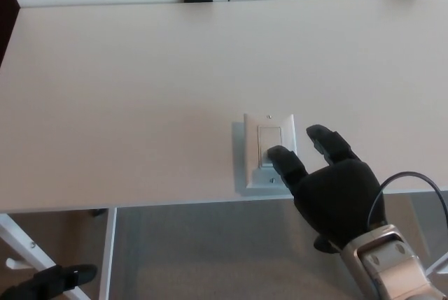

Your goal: The robot walk towards a table in front and then clicks the light switch button using the right hand's index finger

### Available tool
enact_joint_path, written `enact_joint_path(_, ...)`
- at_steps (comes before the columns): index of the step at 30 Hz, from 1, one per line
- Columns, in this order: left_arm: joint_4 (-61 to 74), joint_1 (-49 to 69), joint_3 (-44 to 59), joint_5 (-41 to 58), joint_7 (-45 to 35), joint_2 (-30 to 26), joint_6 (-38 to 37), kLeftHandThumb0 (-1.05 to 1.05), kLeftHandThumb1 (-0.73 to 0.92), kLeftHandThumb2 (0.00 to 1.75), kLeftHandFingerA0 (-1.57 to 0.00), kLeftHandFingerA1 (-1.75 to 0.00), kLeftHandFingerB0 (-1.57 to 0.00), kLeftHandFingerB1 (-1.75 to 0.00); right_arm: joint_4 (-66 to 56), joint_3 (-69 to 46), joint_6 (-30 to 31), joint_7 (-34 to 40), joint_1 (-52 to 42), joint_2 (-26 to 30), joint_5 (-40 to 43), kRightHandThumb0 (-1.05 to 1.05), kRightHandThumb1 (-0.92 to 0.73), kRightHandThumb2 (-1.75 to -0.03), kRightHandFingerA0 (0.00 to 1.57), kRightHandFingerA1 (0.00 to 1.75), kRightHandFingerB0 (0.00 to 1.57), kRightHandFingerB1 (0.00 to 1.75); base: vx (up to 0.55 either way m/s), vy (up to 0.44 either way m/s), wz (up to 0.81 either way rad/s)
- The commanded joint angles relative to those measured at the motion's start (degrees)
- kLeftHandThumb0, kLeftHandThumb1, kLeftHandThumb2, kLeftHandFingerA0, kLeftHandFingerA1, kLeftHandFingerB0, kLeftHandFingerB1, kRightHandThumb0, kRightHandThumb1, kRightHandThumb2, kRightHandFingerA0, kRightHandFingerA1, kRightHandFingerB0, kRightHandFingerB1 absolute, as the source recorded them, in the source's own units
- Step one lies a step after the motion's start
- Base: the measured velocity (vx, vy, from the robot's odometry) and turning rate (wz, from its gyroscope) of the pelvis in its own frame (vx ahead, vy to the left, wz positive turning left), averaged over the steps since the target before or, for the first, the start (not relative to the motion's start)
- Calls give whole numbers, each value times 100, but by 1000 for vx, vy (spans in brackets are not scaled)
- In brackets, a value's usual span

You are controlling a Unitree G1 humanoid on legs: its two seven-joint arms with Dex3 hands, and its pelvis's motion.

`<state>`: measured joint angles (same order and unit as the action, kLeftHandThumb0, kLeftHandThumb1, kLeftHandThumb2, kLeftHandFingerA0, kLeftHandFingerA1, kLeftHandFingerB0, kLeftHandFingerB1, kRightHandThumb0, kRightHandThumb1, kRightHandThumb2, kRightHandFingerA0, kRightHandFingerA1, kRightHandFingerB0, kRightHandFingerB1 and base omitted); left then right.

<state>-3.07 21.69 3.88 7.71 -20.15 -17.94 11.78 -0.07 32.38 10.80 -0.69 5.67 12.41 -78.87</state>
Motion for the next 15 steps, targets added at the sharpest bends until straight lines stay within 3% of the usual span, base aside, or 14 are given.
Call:
enact_joint_path(1,-87,5,41,-64,-45,-96,-10,-29,78,63,-42,-44,-35,-39,115,129,50,94,-129,117,38,-64,-30,-54,0,24,17,28,0,0,0)
enact_joint_path(15,-103,-33,58,-46,-87,-123,54,-31,77,63,-41,-43,-35,-39,-206,161,22,91,-127,164,186,-58,-23,-57,7,16,16,31,0,0,0)
